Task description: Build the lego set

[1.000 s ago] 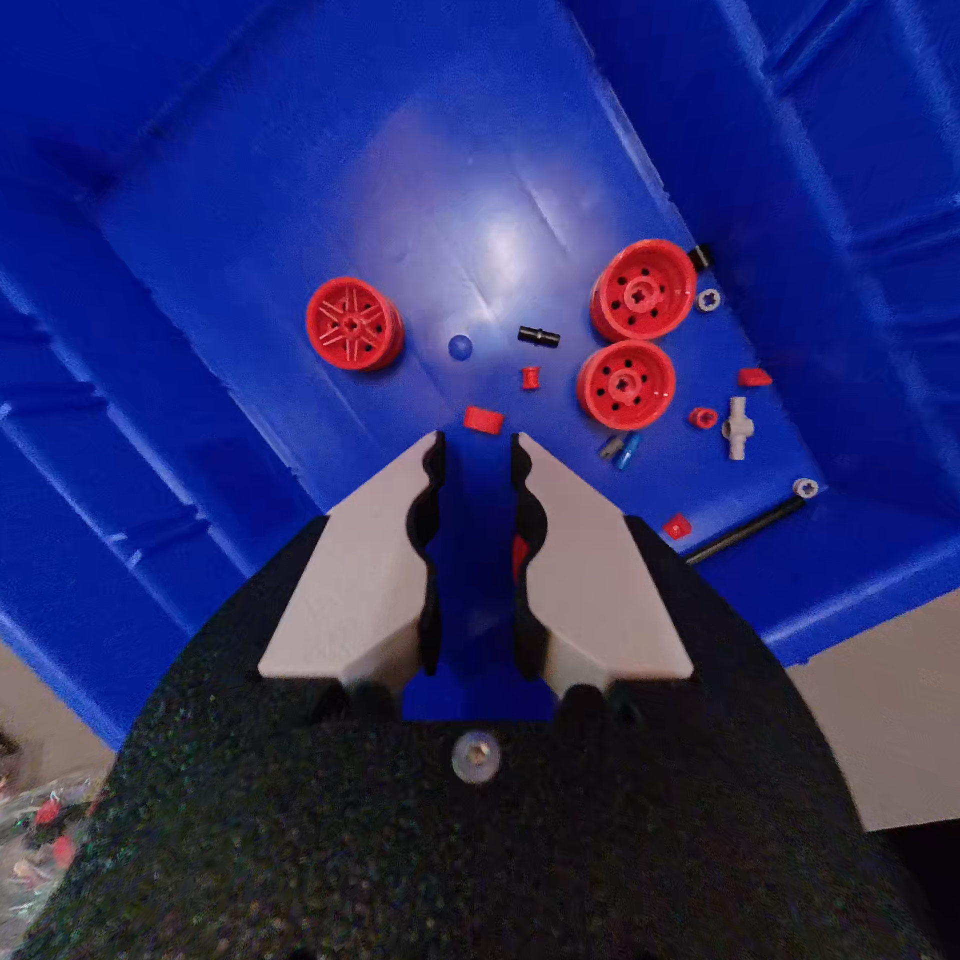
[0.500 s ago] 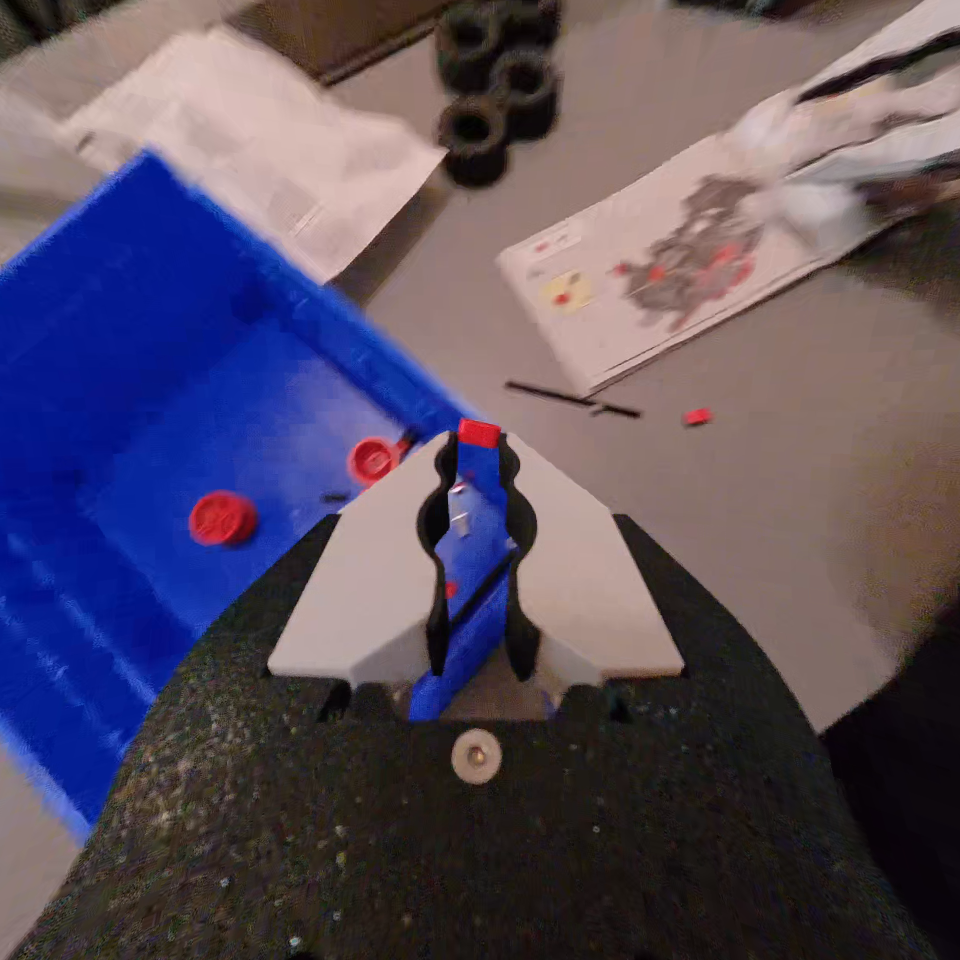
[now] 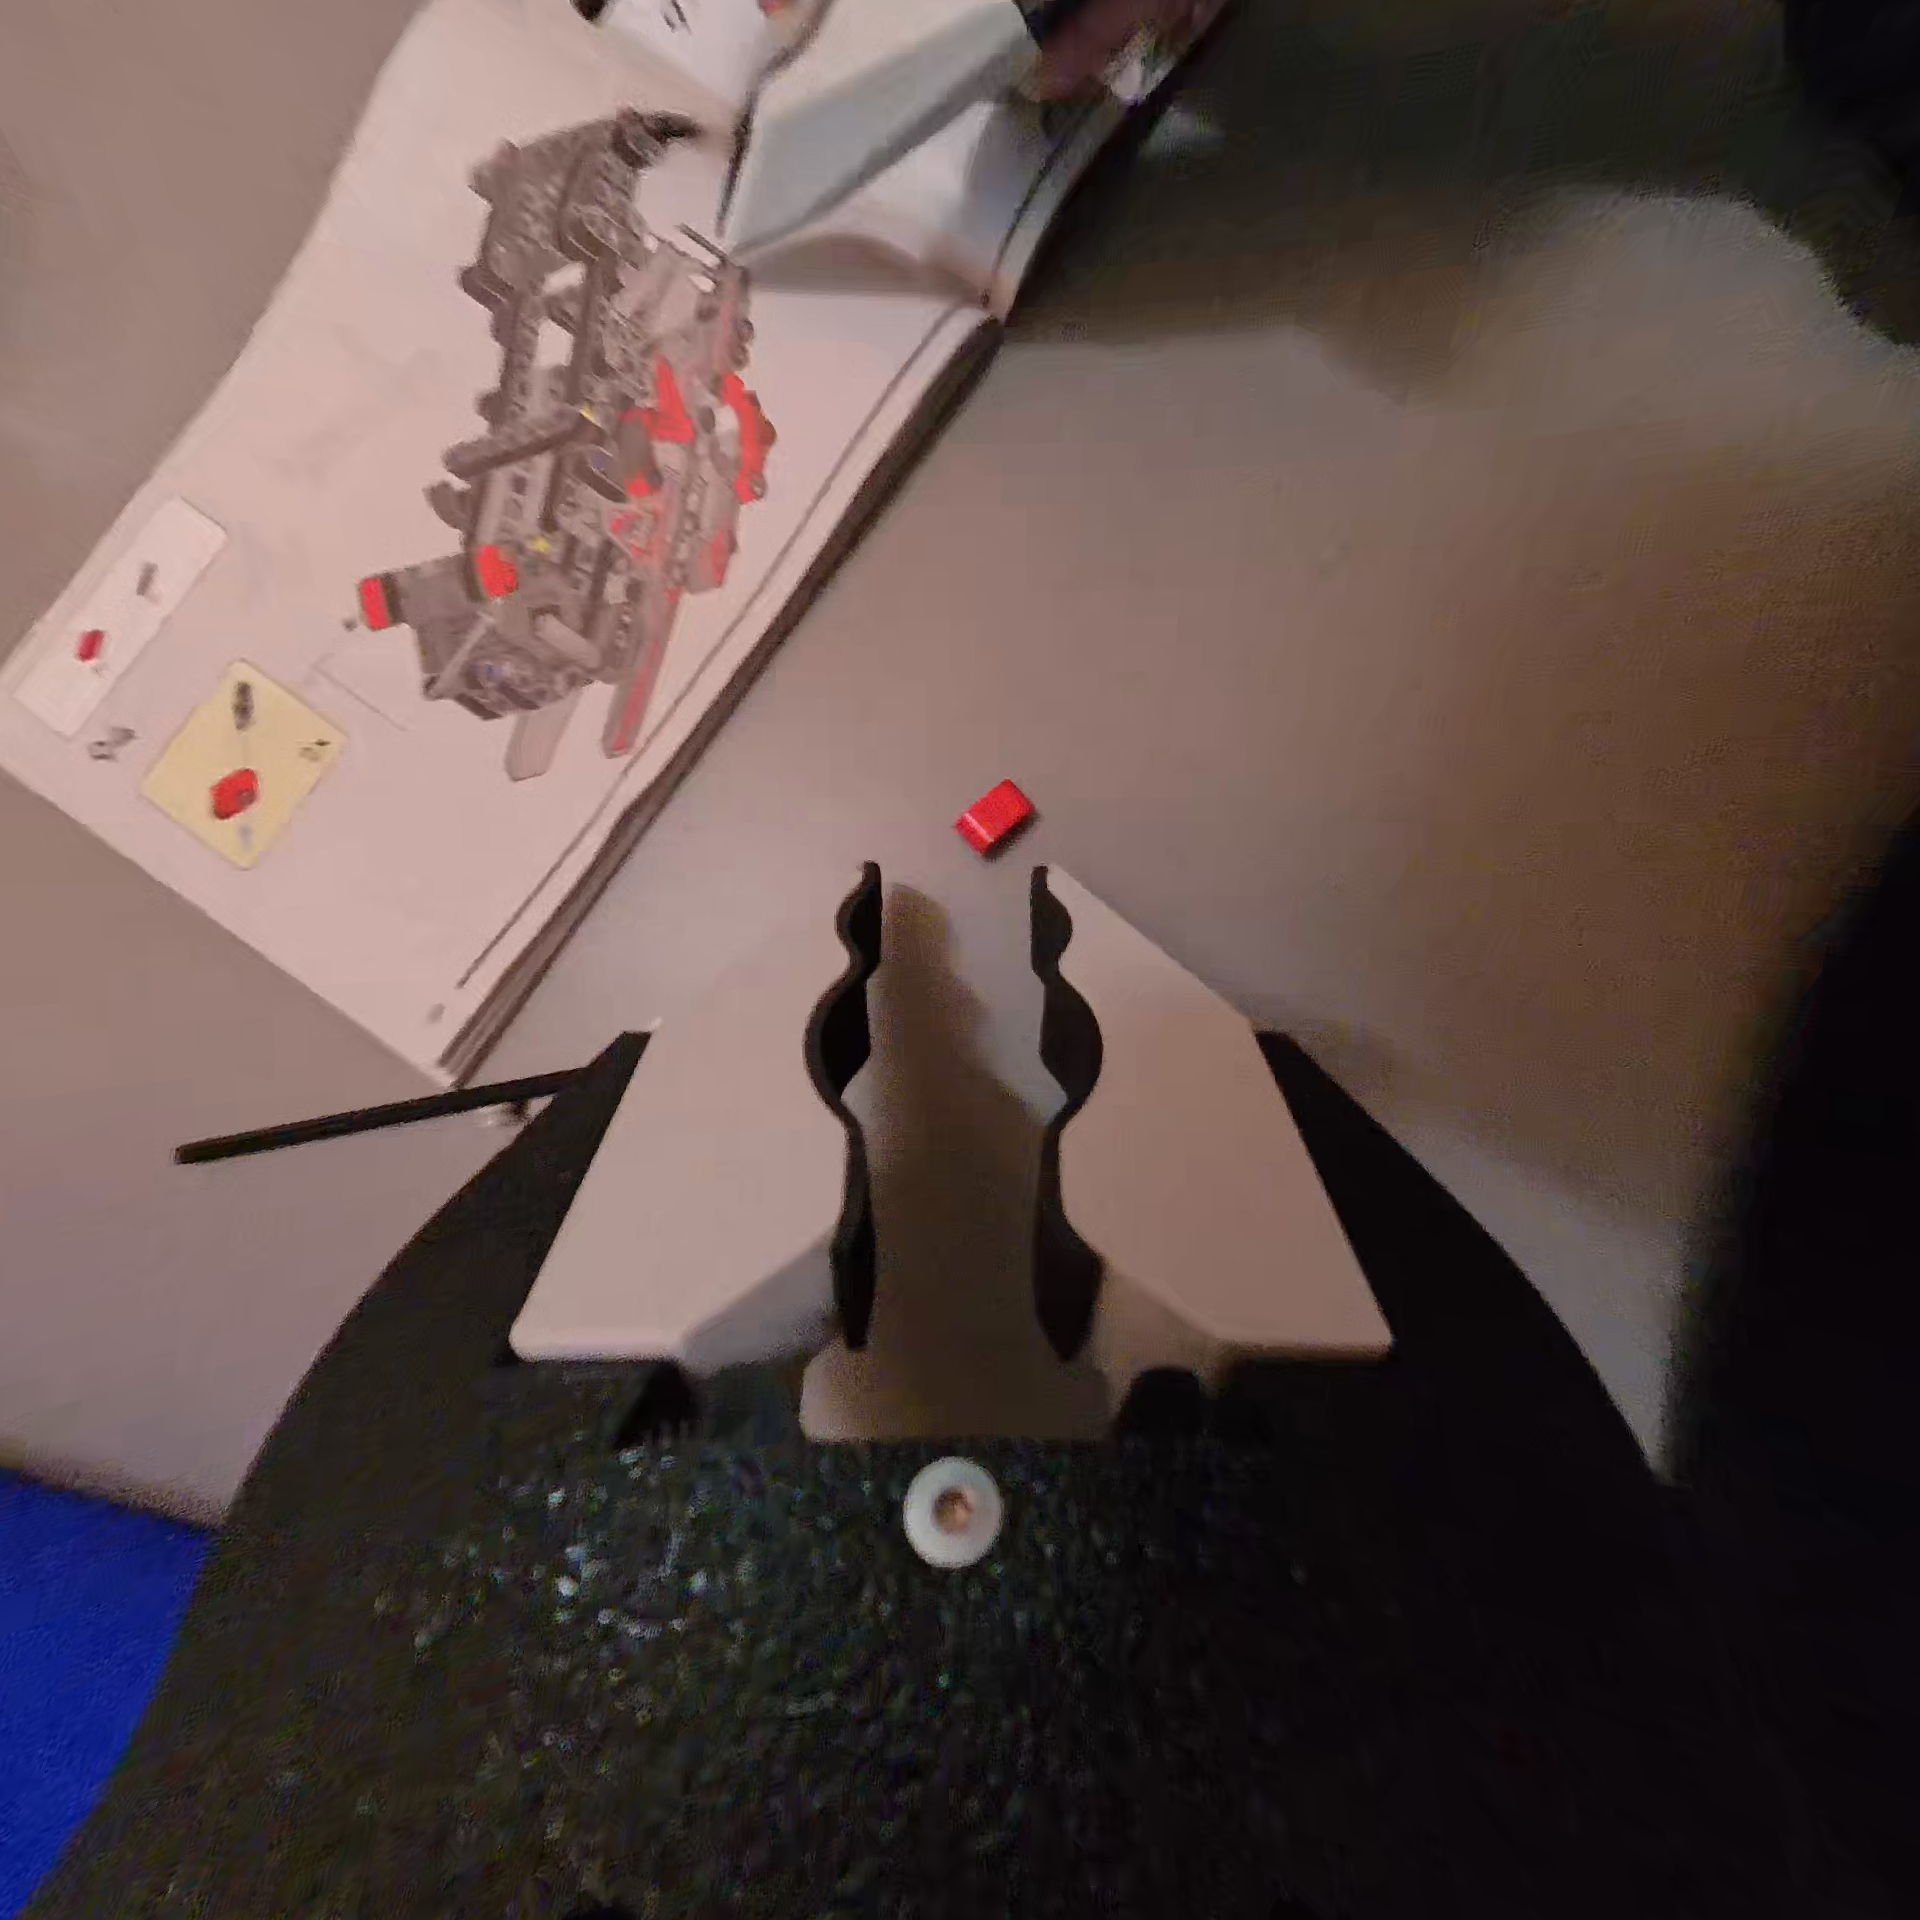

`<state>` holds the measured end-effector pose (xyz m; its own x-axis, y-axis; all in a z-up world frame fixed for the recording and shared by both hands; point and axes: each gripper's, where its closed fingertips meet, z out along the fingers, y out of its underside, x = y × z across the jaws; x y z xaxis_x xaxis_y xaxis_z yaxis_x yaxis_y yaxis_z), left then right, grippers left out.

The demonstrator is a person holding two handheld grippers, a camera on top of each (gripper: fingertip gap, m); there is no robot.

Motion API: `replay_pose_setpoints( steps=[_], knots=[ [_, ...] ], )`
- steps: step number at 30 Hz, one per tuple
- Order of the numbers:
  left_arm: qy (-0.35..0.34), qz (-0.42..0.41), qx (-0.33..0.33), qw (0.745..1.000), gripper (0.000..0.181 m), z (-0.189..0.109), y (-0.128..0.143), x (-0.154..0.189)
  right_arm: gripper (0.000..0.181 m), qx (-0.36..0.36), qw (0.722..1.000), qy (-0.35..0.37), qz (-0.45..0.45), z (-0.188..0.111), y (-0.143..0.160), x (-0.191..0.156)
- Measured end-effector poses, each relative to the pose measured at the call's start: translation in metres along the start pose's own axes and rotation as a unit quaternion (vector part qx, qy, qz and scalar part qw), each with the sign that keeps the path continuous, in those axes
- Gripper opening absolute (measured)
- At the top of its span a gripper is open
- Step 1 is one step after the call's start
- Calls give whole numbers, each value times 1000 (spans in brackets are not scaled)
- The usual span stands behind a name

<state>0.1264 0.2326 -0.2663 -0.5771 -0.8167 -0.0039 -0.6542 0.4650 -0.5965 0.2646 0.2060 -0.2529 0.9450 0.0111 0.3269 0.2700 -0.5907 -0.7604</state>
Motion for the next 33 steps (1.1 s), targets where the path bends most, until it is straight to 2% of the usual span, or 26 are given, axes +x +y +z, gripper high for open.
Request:
replay_pose_setpoints(
  steps=[2,4,5,6,8,10,11,13,16,22,25,30,31,33],
  knots=[
    [-24,-14,39,999,25,-31,-14,-19,35,3,1000,2,-1,0,-1,0],
    [-100,-35,74,992,19,-77,-22,-64,35,5,1000,2,2,0,0,1],
    [-151,-53,73,984,17,-102,-15,-93,35,5,1000,1,3,0,0,1],
    [-201,-74,56,975,15,-124,0,-125,35,5,1000,1,5,0,1,1],
    [-264,-110,-21,958,13,-147,51,-181,35,6,1000,1,4,-1,0,0],
    [-245,-123,-98,957,16,-141,102,-210,35,7,1000,0,4,0,0,-1],
    [-224,-132,-115,959,19,-132,118,-216,35,7,1000,0,2,-1,0,-1],
    [-203,-151,-106,962,19,-116,132,-225,35,8,1000,1,1,-1,0,-1],
    [-178,-141,-85,970,17,-102,133,-225,36,10,1000,1,2,-2,1,0],
    [-176,-225,-112,952,15,-94,147,-229,36,4,1000,1,0,0,2,0],
    [-169,-238,-104,951,3,-91,145,-225,36,6,1000,0,1,0,3,0],
    [-177,-233,-97,951,3,-94,145,-225,36,7,1000,1,1,-1,2,0],
    [-195,-232,-88,949,4,-100,141,-228,36,7,1000,1,0,-2,2,0],
    [-247,-215,-26,945,3,-128,108,-227,36,11,1000,5,0,-4,0,2]
  ],
)
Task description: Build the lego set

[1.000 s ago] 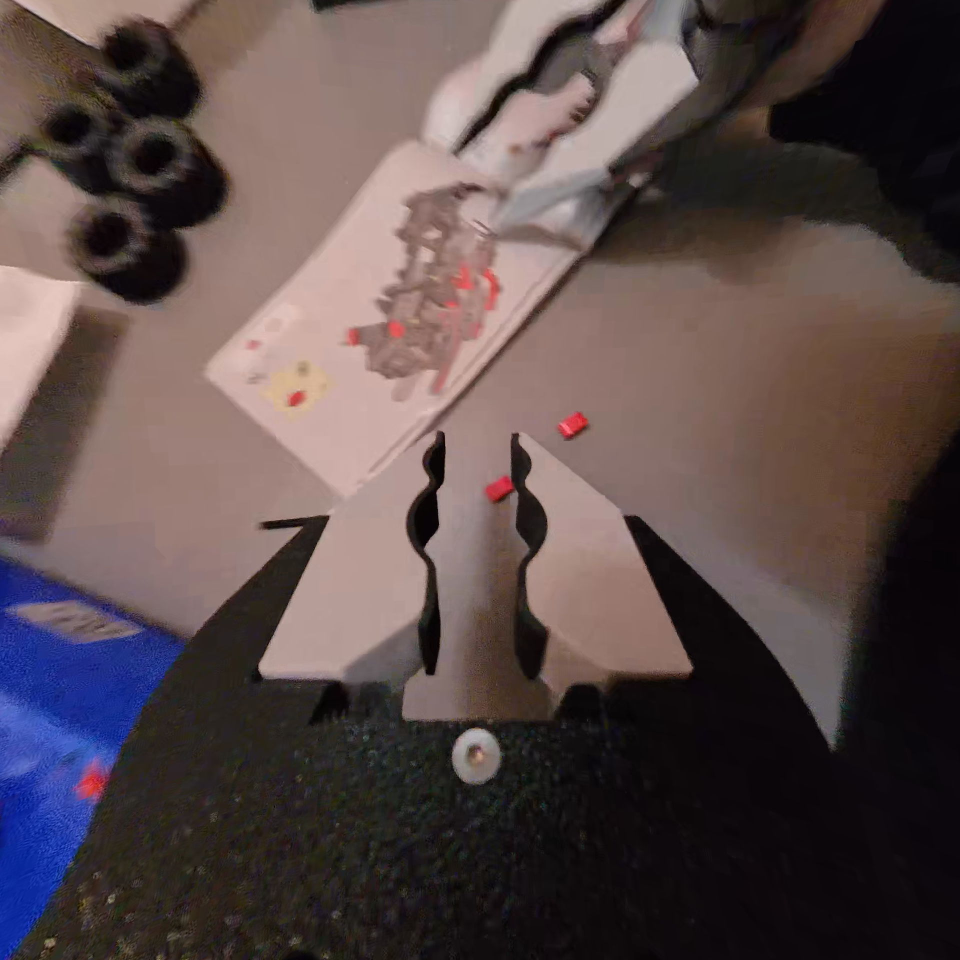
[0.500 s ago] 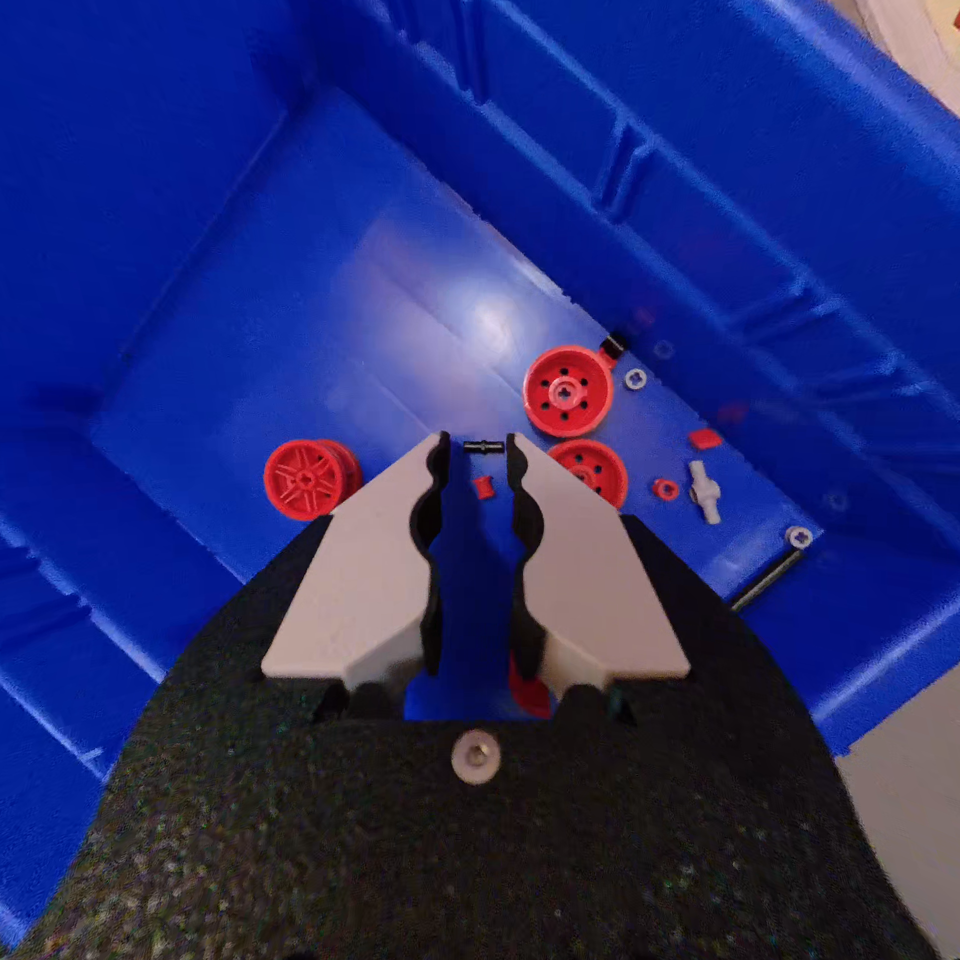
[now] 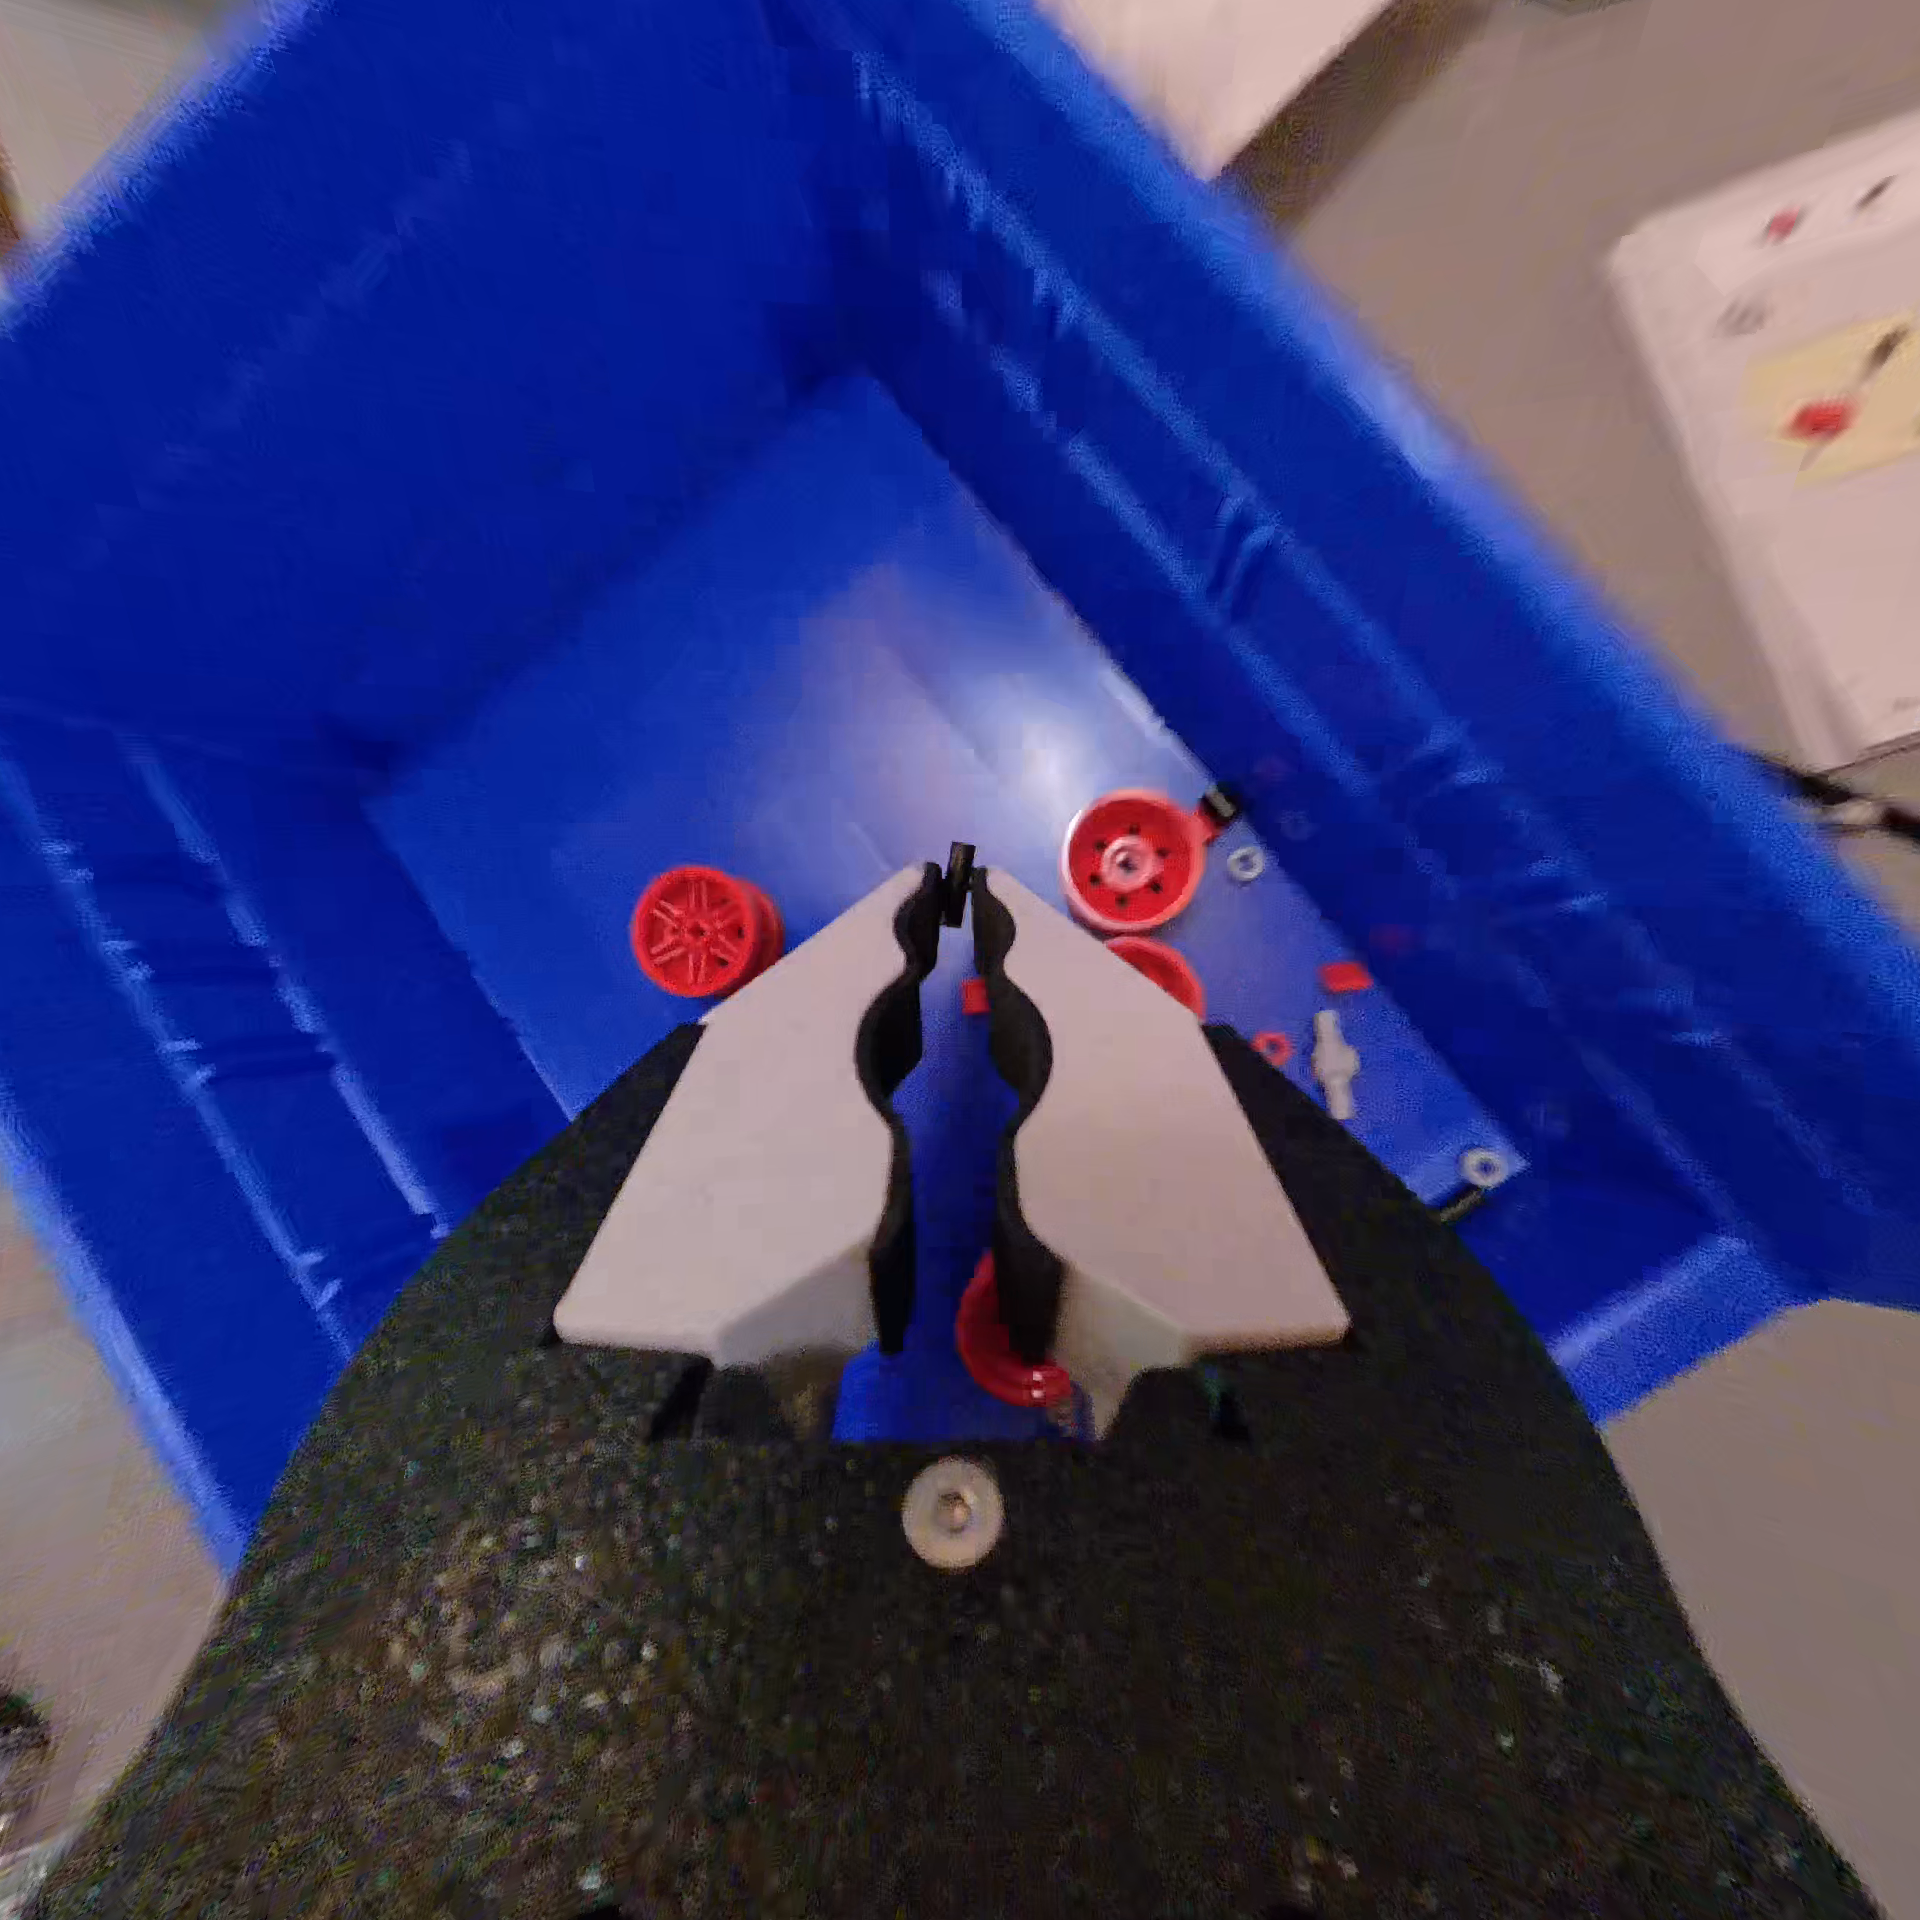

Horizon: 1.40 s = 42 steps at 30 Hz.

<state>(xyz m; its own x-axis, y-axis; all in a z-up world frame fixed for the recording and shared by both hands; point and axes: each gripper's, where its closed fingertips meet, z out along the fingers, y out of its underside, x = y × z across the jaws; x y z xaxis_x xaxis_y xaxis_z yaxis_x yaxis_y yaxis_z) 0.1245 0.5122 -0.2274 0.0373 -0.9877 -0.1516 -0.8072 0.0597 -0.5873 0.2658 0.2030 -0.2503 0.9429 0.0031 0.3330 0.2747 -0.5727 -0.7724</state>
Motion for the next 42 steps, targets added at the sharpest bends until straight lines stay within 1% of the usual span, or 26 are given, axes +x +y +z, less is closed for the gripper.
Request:
replay_pose_setpoints(
  steps=[1,2,4,5,7,9,12,15,18,20,22,23,25,27,28,29,30,31,32,33,35,36,37,39,41,42],
  knots=[
    [0,2,49,999,3,-24,-21,11,36,1,1000,2,1,-1,0,1],
    [21,14,104,994,3,-50,-43,34,36,1,1000,4,4,-1,1,2],
    [112,78,195,971,3,-92,-77,111,36,-2,1000,9,5,-1,3,4],
    [159,114,200,960,3,-100,-79,153,36,-4,1000,11,4,-1,4,5],
    [218,171,154,948,3,-81,-61,225,37,-7,1000,14,4,-1,5,6],
    [229,219,104,943,3,-46,-34,270,36,-6,1000,24,7,-2,4,9],
    [245,249,68,935,3,-16,-9,303,35,5,999,32,15,-3,2,12],
    [271,230,42,934,3,-5,1,312,35,8,999,35,21,-3,5,12],
    [276,217,40,935,10,-4,3,311,35,4,999,36,20,-3,7,12],
    [273,206,55,938,14,-10,-3,305,35,5,999,37,21,-3,7,12],
    [257,188,90,944,13,-27,-19,284,35,5,999,36,24,-2,7,12],
    [237,175,109,949,12,-37,-29,264,35,5,999,35,25,-2,8,13],
    [166,145,120,968,11,-53,-42,204,35,5,999,35,24,-2,8,12],
    [59,104,68,991,12,-61,-32,122,35,2,999,34,21,-1,8,12],
    [9,76,33,997,22,-63,-21,81,35,-1,999,33,18,-1,9,11],
    [14,28,32,999,24,-67,-19,60,35,-2,999,33,16,-1,9,11],
    [32,-24,5,999,26,-69,-10,45,35,-4,999,33,14,0,10,10],
    [14,-55,-35,998,6,-69,3,23,35,-5,999,33,14,0,10,10],
    [-28,-71,-49,996,17,-73,10,1,36,-5,999,33,13,0,10,10],
    [-38,-64,-26,997,19,-79,7,-5,36,-5,999,33,13,-1,10,10],
    [-14,-61,46,997,18,-89,-10,0,36,-5,999,35,13,-2,10,11],
    [-30,-69,53,996,12,-91,-10,-8,36,-6,999,38,13,-2,11,13],
    [-59,-72,32,995,11,-88,-2,-21,36,-7,999,39,14,-2,12,14],
    [-100,-87,-50,990,16,-71,29,-48,36,-6,999,37,19,-2,12,14],
    [-97,-127,-131,978,23,-49,63,-62,36,-4,999,36,18,-2,11,14],
    [-91,-145,-153,973,23,-37,75,-66,36,-4,999,35,16,-2,11,13]
  ],
)
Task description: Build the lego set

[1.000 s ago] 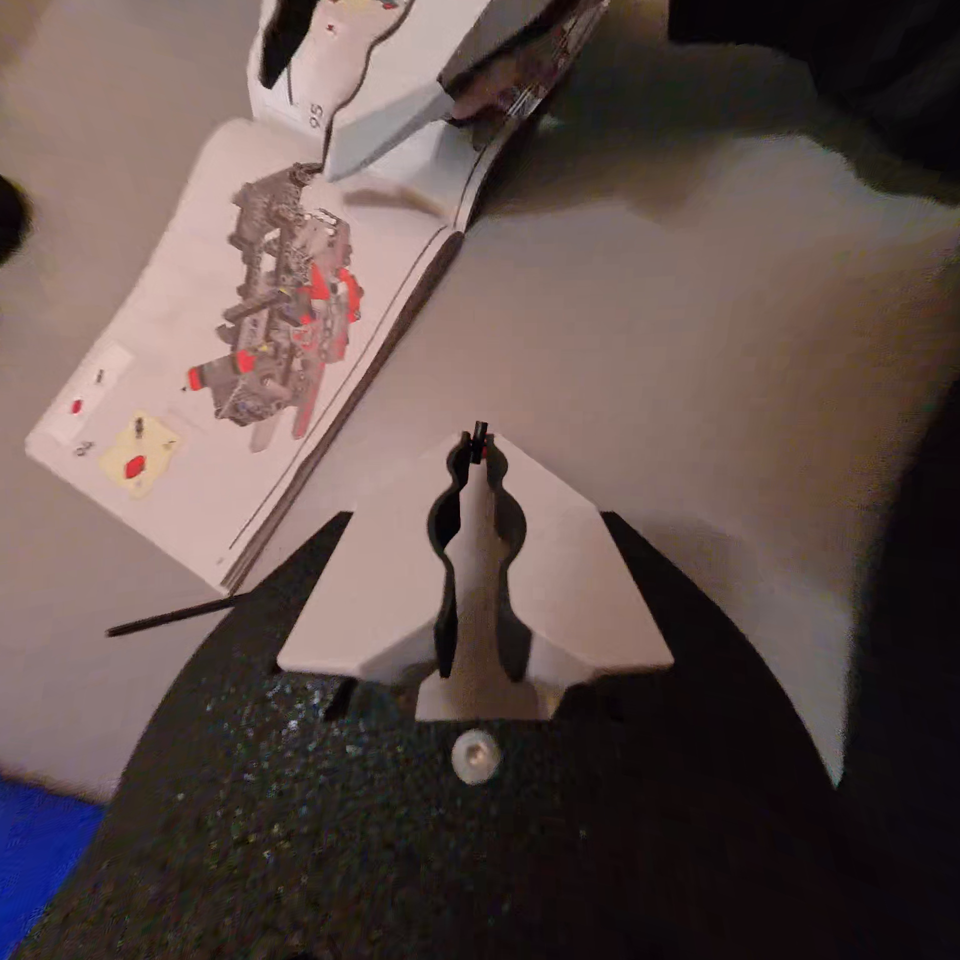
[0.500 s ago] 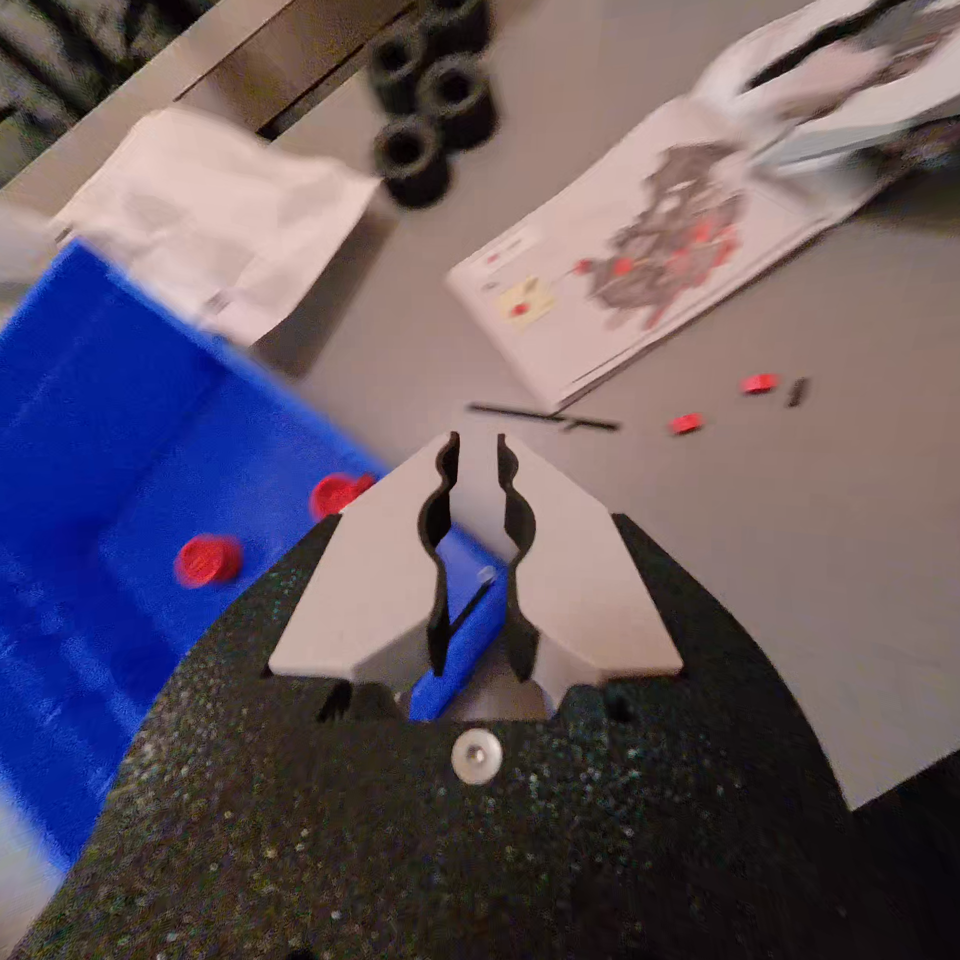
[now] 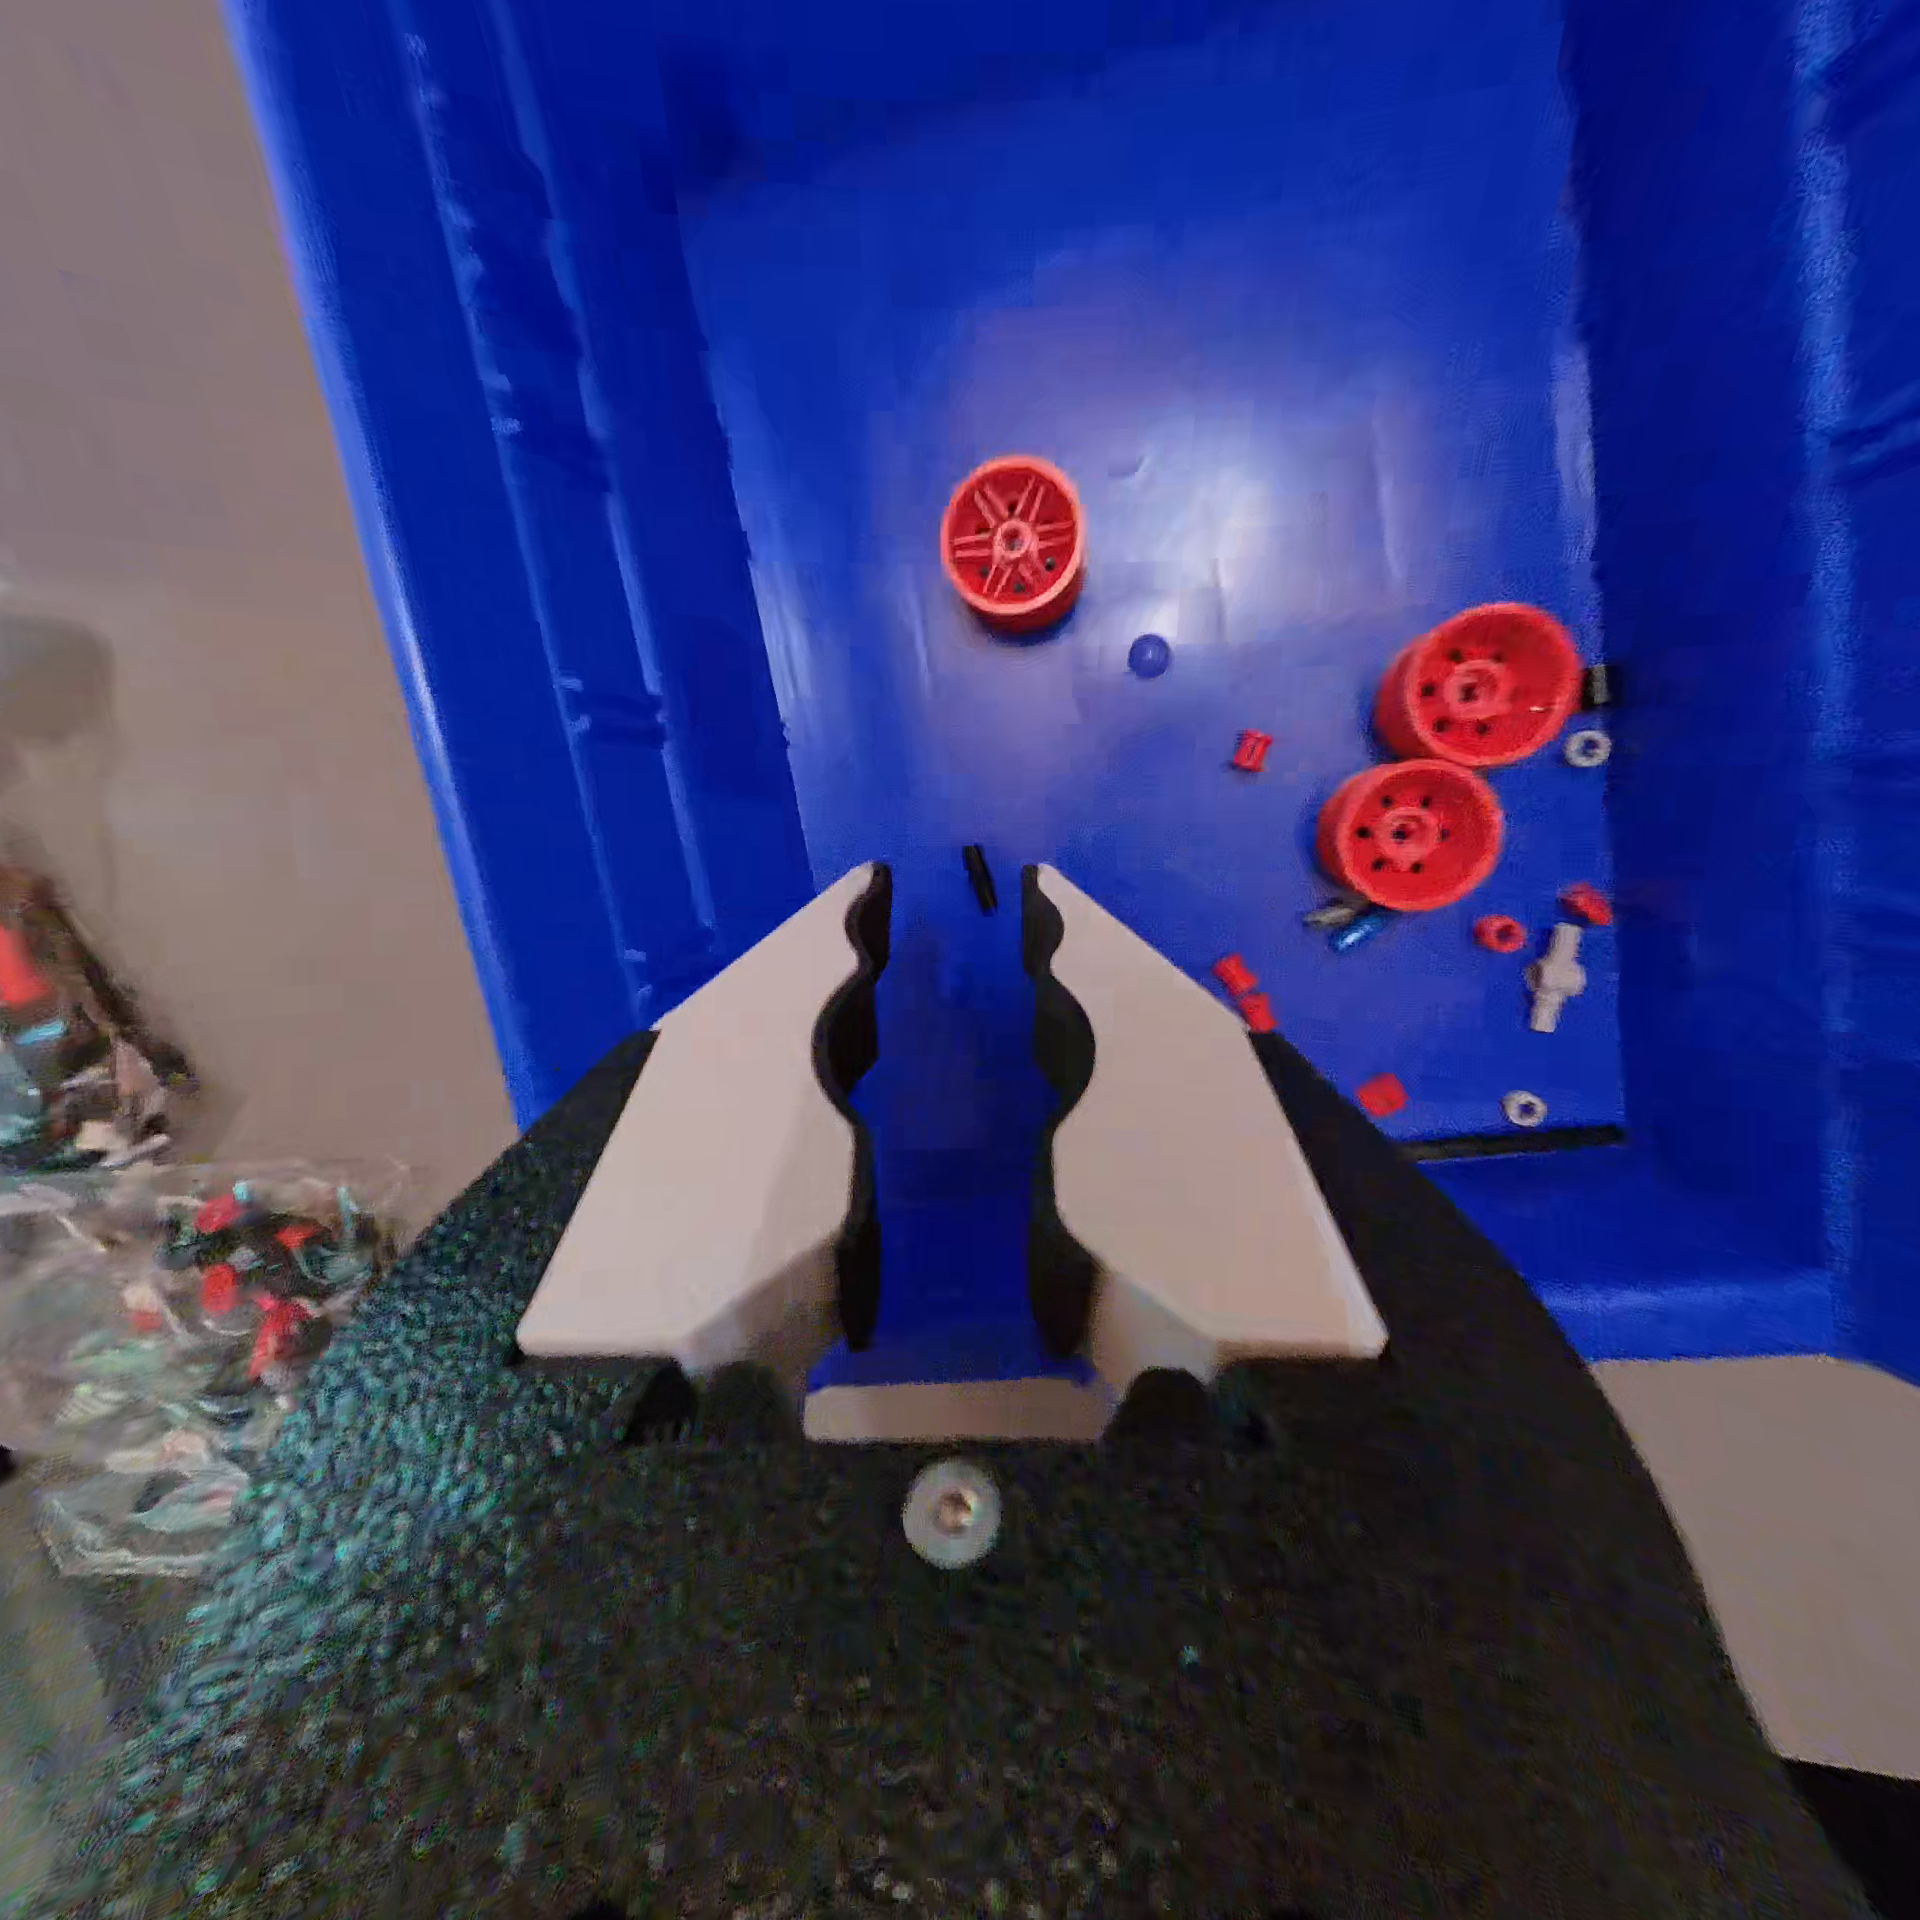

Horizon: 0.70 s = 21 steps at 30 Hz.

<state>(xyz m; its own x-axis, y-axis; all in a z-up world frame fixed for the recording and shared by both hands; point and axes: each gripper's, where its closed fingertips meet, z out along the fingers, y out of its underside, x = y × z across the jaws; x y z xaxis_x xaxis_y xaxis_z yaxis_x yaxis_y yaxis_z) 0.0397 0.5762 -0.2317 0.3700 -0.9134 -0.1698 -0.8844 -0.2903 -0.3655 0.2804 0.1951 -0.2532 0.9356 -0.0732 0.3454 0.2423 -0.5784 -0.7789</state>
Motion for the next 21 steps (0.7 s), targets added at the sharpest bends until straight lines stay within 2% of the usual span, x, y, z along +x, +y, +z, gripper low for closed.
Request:
replay_pose_setpoints(
  steps=[3,8,10,14,16,18,21],
  knots=[
    [6,-18,-41,999,23,27,14,-3,36,-2,1000,0,-5,0,0,-1],
    [20,-40,-57,997,22,42,21,-1,36,-4,1000,0,0,0,2,1],
    [24,-46,-46,998,5,43,20,-1,36,-4,1000,0,-1,0,2,1],
    [52,-29,0,998,4,35,12,11,36,-4,1000,1,-3,-1,1,1],
    [62,-19,60,996,4,6,-1,22,36,-2,1000,3,-2,-2,1,2],
    [84,19,152,985,4,-44,-21,51,36,-1,1000,5,-1,-3,1,3],
    [159,127,283,937,3,-124,-37,135,36,-2,1000,-11,-2,-5,0,0]
  ],
)
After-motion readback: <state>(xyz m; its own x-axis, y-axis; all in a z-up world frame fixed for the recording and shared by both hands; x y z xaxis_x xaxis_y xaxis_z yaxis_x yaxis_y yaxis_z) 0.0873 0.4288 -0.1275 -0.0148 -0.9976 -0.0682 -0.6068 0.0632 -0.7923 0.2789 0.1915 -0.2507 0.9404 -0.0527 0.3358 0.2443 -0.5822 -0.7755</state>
